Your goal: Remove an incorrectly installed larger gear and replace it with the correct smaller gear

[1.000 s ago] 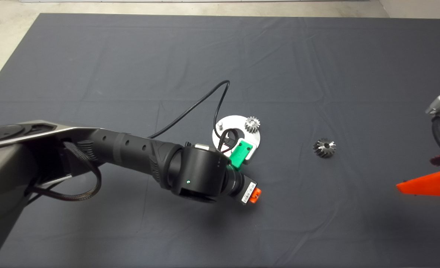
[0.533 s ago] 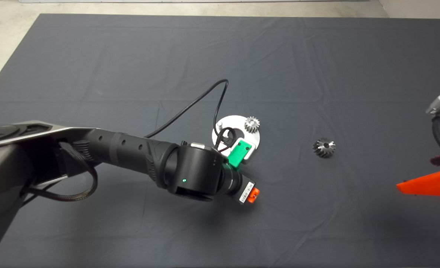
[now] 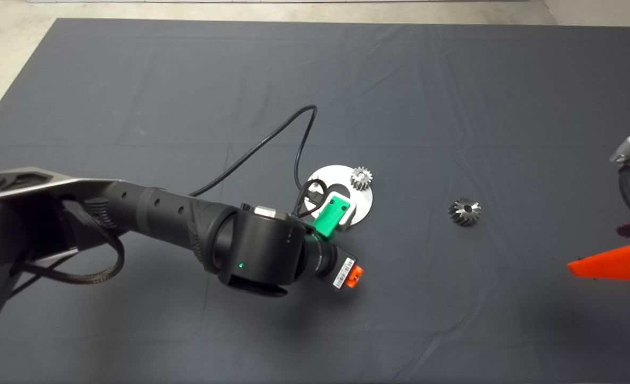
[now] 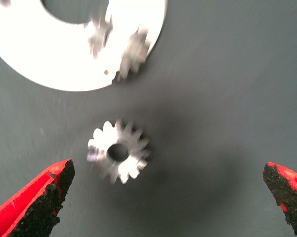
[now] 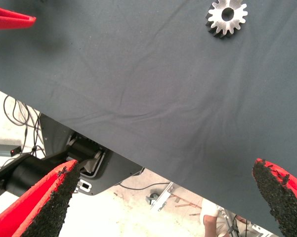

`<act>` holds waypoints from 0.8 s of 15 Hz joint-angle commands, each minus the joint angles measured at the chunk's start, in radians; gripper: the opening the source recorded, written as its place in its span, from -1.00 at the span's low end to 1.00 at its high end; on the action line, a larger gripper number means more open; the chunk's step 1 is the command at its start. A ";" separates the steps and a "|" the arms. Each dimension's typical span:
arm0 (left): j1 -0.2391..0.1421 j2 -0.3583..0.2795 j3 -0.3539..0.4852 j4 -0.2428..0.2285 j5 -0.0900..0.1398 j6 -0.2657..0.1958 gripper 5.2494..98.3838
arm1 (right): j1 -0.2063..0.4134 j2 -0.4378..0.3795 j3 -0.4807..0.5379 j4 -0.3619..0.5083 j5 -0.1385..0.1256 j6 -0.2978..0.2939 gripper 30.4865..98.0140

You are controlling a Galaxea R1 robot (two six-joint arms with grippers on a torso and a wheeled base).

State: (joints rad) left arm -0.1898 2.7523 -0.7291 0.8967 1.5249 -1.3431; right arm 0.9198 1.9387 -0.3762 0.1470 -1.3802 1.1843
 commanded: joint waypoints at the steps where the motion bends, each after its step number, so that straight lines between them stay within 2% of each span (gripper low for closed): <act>1: -0.047 0.015 -0.032 -0.041 0.078 -0.018 1.00 | 0.016 0.000 0.001 0.025 0.003 0.007 0.83; 2: -0.045 0.024 -0.038 -0.040 0.080 -0.018 1.00 | 0.016 0.000 0.001 0.025 0.003 0.006 0.83; 4: -0.009 0.030 -0.107 -0.036 0.080 -0.018 1.00 | 0.016 0.000 0.001 0.025 0.002 0.006 0.83; 5: -0.004 0.028 -0.116 -0.033 0.081 -0.018 1.00 | 0.016 -0.001 0.001 0.025 0.002 0.006 0.83; 7: -0.003 0.030 -0.105 -0.012 0.081 -0.018 1.00 | 0.016 0.000 0.001 0.024 0.001 0.006 0.83; 10: 0.006 0.022 -0.136 -0.009 0.083 -0.018 1.00 | 0.016 -0.002 0.001 0.025 0.001 0.006 0.83; 12: 0.009 0.011 -0.128 -0.007 0.083 -0.018 1.00 | 0.016 -0.002 0.001 0.025 0.001 0.006 0.83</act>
State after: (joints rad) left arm -0.1851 2.7757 -0.8462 0.8726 1.5260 -1.3560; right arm 0.9198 1.9364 -0.3762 0.1470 -1.3826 1.1843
